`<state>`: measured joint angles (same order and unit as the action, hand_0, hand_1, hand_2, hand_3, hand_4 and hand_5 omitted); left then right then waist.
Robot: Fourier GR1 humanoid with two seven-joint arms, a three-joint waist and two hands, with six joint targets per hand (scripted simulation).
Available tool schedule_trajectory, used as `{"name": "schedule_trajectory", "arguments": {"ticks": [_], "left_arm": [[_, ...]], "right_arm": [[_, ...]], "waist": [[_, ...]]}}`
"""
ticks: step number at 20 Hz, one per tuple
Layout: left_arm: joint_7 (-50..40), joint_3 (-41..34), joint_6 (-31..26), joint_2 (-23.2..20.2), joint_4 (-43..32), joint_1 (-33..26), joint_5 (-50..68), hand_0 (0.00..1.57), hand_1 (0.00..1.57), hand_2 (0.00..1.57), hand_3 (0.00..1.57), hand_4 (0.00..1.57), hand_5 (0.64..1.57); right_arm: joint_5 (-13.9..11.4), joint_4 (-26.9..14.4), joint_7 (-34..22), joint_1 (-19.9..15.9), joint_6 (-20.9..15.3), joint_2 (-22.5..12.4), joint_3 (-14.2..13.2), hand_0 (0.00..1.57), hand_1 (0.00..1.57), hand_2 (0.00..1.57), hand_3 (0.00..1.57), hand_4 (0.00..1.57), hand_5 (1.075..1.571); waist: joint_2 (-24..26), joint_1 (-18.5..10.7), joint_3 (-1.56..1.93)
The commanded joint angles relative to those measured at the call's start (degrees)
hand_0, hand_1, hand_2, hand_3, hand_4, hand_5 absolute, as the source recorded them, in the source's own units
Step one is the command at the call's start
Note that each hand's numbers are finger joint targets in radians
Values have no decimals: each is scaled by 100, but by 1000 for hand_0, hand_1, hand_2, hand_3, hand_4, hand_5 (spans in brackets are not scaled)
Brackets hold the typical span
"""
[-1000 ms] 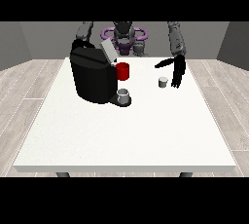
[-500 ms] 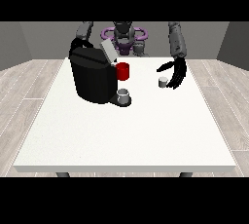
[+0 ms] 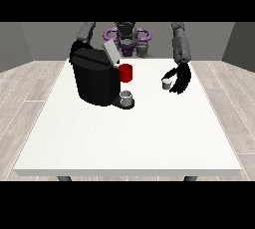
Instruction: Insert the coffee pod into the coffee machine and close the lid
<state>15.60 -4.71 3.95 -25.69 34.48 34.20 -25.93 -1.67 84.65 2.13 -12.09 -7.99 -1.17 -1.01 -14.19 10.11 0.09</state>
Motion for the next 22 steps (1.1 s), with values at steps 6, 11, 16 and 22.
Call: {"name": "schedule_trajectory", "arguments": {"ticks": [6,11,16,22], "left_arm": [[140,144,560,98,-151,341,-489,971,971,1086,863,323,1571],[160,91,642,-122,-718,272,-702,1028,1028,1112,890,287,1571],[492,157,385,-24,-508,458,-724,1317,1317,1430,1407,548,1571],[372,228,-463,-95,-93,1030,-622,1388,1388,1408,1353,583,1571]], "right_arm": [[130,-364,183,-343,-192,88,-198,0,0,0,0,515,1571],[66,279,-198,225,-11,68,275,0,0,0,0,414,1571],[275,-202,216,40,-83,93,-93,0,0,0,0,429,1571],[252,-802,223,28,-22,-15,-204,0,0,0,0,490,1571]], "waist": [[-80,-196,-9],[43,209,-13],[89,-20,-10],[493,-178,-7]]}}
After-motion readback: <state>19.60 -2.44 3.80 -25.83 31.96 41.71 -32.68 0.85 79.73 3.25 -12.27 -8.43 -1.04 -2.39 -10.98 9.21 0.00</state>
